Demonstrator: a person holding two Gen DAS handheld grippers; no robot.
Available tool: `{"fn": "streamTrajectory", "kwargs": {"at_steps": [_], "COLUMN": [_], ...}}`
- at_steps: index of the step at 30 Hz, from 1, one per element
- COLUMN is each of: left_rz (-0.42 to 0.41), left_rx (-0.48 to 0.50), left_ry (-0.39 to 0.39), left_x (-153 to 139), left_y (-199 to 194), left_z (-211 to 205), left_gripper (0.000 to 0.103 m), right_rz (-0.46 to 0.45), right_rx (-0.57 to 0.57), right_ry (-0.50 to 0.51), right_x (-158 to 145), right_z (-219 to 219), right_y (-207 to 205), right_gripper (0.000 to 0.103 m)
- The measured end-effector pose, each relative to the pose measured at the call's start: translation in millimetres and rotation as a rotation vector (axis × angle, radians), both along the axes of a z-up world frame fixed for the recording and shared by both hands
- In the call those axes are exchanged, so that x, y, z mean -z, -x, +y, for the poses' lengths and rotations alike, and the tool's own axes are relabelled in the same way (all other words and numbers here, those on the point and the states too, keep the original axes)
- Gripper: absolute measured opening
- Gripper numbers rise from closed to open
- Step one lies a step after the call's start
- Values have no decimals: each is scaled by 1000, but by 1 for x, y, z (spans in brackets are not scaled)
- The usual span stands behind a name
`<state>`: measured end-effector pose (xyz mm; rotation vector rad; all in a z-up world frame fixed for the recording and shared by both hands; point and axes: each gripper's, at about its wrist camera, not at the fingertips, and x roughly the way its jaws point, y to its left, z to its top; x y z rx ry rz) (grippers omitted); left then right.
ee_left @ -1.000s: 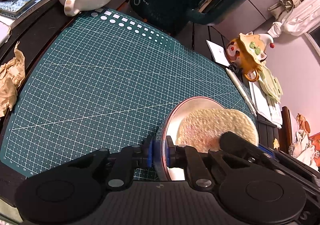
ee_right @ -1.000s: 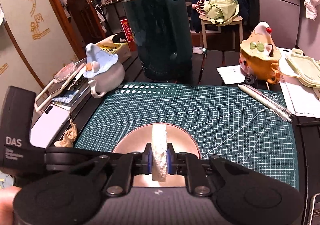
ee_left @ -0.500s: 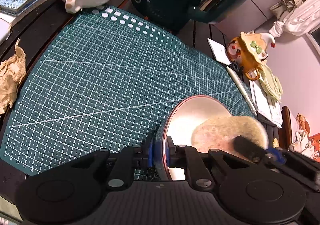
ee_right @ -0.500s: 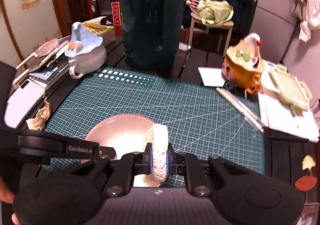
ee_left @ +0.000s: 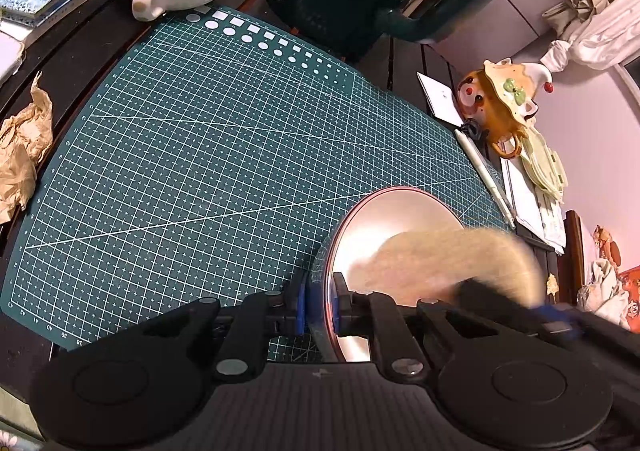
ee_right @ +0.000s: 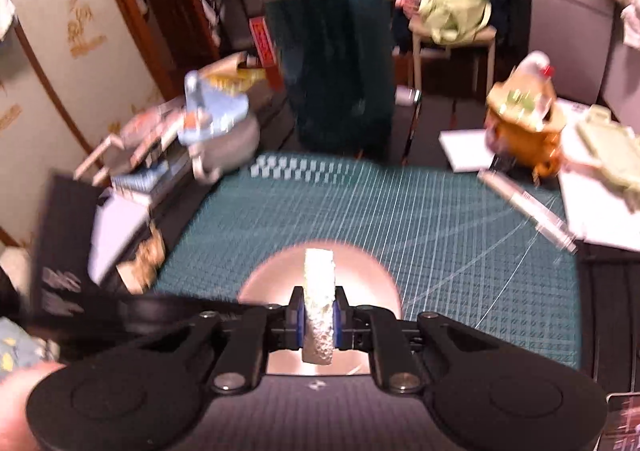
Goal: Clean bowl
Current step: 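Hold the bowl with the left tool while the right tool rubs the sponge along the rim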
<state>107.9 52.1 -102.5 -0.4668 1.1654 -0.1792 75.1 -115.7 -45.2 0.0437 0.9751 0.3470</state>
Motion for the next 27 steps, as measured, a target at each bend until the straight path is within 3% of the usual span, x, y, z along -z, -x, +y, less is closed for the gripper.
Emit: {"fn": "streamTrajectory", "kwargs": {"at_steps": [2,4,6,11,14,15,16,22,27], "left_rz": [0,-1,-1,-2,2,3,5,15,18], "left_rx": [1,1,2,6,13,15,16,22,20], "left_ry": [1,0,-2,-5,-6,-7,-6,-1,6], "left_x": [0,2,2,3,5,5,6,8,9], "left_y": [0,-1,-1,-1,-1,-1,-1,-1,-1], "left_z": [0,0,-1,-2,-3,-3,-3,-4,-3], "left_gripper": [11,11,11,11,12,12,12,12,12], "right_rz": [-14,-77,-122,-220,-160,-99,-76,-37,-131], "right_rx": [9,32,38,45,16,-2,-9,-3,42], "right_ry": [39,161,207,160,24,-32,-35,128,211], "right_x": [2,-3,-12,-43,-46,-37,-31,-1,-20], "right_z": [2,5,5,-4,-10,-9,-7,8,1], "right_y": [0,4,9,23,20,15,13,3,12], "right_gripper": [12,12,12,12,12,12,12,12,12]}}
